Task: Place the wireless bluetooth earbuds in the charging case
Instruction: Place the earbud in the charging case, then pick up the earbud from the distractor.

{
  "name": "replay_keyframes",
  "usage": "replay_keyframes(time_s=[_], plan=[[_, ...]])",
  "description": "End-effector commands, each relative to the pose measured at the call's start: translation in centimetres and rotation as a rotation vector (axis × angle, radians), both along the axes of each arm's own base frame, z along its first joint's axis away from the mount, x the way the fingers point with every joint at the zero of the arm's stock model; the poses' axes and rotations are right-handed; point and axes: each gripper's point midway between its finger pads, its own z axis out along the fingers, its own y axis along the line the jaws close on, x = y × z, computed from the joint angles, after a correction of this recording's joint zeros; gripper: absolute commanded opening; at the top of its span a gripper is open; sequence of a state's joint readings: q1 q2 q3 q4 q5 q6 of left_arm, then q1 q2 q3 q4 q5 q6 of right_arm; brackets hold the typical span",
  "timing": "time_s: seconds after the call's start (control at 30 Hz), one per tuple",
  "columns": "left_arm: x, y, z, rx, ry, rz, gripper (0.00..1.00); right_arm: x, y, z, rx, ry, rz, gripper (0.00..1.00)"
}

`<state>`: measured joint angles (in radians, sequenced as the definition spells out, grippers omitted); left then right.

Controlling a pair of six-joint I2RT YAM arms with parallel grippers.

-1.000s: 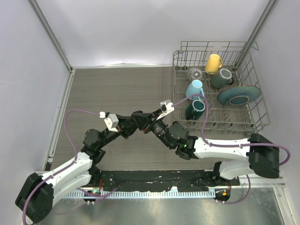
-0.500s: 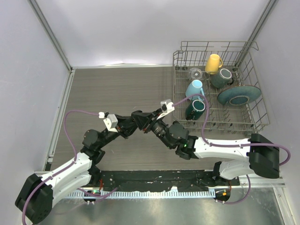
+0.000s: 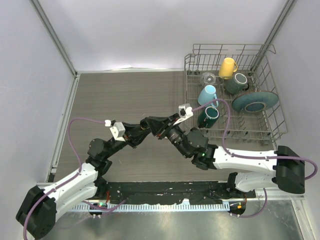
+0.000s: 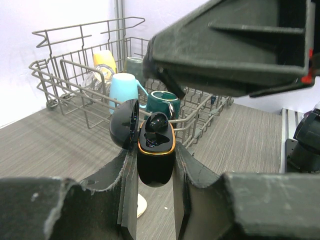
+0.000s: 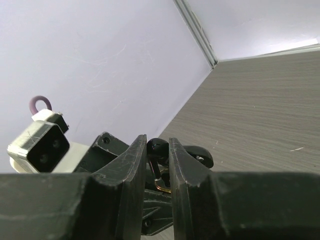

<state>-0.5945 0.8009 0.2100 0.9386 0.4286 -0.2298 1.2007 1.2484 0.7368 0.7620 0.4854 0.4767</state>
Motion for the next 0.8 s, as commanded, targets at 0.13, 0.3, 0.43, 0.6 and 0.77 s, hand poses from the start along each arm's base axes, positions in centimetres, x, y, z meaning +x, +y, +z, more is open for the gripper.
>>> replay_keyframes(time_s=[0.13, 0.3, 0.43, 0.6, 0.77], plan=[[-0.3, 0.3, 2.2, -0.05, -0.07, 0.009, 0.0, 0.7, -3.4, 2.8, 0.069, 0.005, -0.095, 0.01], [-0.2, 0.4, 2.2, -0.048, -0.065, 0.019, 0.0, 2.4, -6.1, 1.0, -0.016, 0.082, -0.189, 0.01], [-0.1, 0.4, 2.1, -0.045, -0.064, 0.021, 0.0, 4.9, -10.6, -1.3, -0.113, 0.211, -0.374, 0.01], [0.0, 0.5, 2.0, -0.045, -0.056, 0.024, 0.0, 6.7, -17.2, -5.5, -0.163, 0.368, -0.548, 0.01], [0.0, 0.5, 2.1, -0.045, -0.056, 0.026, 0.0, 7.7, -20.5, -9.1, -0.202, 0.446, -0.624, 0.01]])
